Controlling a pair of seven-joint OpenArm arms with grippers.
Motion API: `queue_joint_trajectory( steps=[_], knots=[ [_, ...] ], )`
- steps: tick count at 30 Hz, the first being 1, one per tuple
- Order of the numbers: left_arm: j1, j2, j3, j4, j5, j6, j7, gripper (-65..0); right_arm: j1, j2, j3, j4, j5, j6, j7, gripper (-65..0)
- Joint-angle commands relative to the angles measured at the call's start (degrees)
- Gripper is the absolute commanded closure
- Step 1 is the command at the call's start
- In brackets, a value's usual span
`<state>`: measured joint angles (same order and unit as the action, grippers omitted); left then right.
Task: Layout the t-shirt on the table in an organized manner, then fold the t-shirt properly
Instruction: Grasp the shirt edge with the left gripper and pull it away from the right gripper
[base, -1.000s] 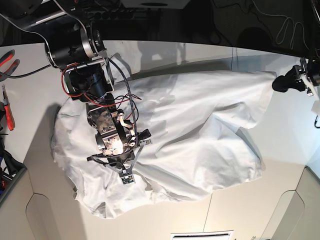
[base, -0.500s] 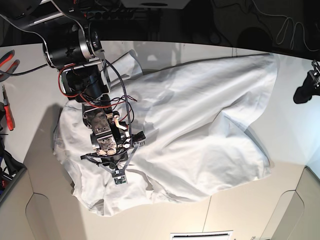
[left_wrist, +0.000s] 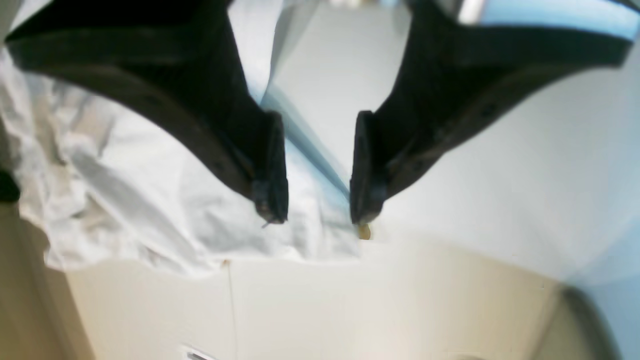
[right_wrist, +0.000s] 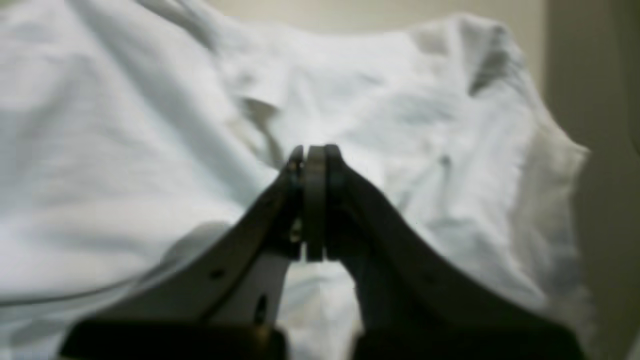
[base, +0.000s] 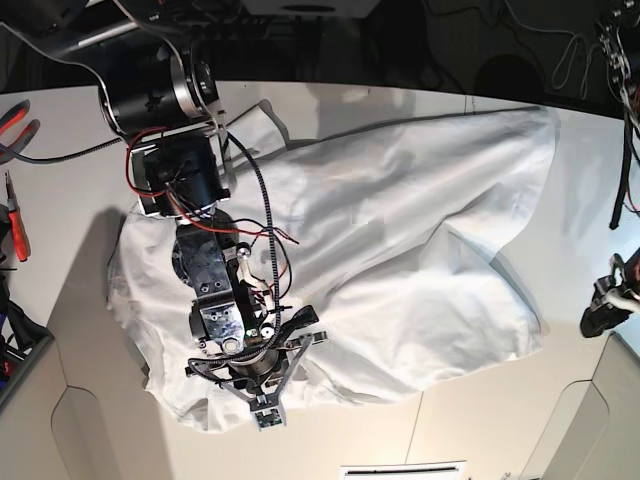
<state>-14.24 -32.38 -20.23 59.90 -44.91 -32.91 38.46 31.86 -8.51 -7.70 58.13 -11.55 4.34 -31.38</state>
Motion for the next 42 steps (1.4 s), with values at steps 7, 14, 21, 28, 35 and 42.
queue_joint_trajectory(
  steps=[7,14,21,28,35,42],
  knots=[
    [-17.6,3.8,8.4,-23.8,9.2,1.2,-8.2,-27.2,-0.3,-0.1,-0.7,1.1,1.9,2.1,0.5,0.0],
    [-22.3,6.5,8.4,-31.7,20.1,3.0,-14.7,-28.8,-5.8,-0.1,-0.7,1.1,1.9,2.5,2.2,0.0],
    [-21.7,6.5,8.7,-31.7,29.4,5.4,-17.1,-28.8,-8.7,-0.1,-0.7,1.1,1.9,2.6,4.6,0.0],
    [-19.0,8.2,9.0,-31.7,27.2,5.3,-18.6,-28.8,-8.6,-0.1,-0.7,1.1,1.9,2.6,4.6,0.0],
    [-19.1,8.5,9.0,-31.6,26.7,6.9,-22.9,0.0,-8.6,-0.1,-0.7,1.1,1.9,2.6,4.6,0.0],
    [-20.7,5.6,9.0,-25.8,26.7,6.6,-23.0,0.0,-8.6,-0.1,-0.7,1.1,1.9,2.6,4.6,0.0]
  ],
)
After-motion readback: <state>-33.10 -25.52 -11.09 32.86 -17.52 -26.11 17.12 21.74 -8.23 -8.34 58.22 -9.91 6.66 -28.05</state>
